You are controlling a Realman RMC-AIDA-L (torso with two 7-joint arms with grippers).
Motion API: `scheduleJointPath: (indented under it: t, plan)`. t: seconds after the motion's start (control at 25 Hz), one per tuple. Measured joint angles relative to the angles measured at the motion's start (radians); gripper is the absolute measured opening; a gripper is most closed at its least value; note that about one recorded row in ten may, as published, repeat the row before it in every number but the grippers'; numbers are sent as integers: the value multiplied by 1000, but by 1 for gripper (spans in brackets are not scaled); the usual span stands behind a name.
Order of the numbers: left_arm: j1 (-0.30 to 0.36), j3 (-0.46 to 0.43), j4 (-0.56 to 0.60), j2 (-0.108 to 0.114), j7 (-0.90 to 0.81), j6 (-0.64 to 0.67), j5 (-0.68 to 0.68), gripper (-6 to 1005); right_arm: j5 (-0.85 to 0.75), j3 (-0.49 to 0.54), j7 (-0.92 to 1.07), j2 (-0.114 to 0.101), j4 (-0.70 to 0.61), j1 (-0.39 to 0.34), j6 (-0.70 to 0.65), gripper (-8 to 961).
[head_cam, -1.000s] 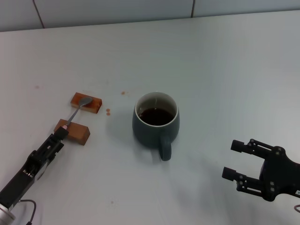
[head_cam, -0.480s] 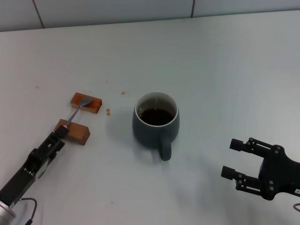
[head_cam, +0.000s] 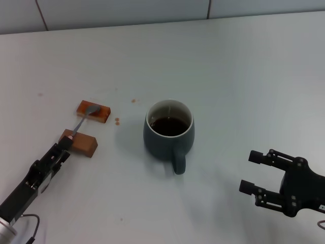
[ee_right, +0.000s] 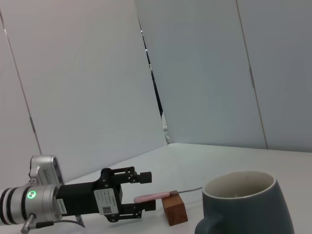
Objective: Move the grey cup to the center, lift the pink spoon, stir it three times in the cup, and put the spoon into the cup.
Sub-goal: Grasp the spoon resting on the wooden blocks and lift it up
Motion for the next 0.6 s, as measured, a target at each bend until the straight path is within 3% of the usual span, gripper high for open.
scheduleJointPath:
  t: [0.44, 0.6]
  plan:
    - [-1, 0, 0, 0, -9, -6, -1, 673, 0, 0, 0, 0, 0, 1, 0, 743]
    - [-1, 0, 0, 0, -11, -11, -1, 562, 0, 0, 0, 0, 0, 1, 0, 743]
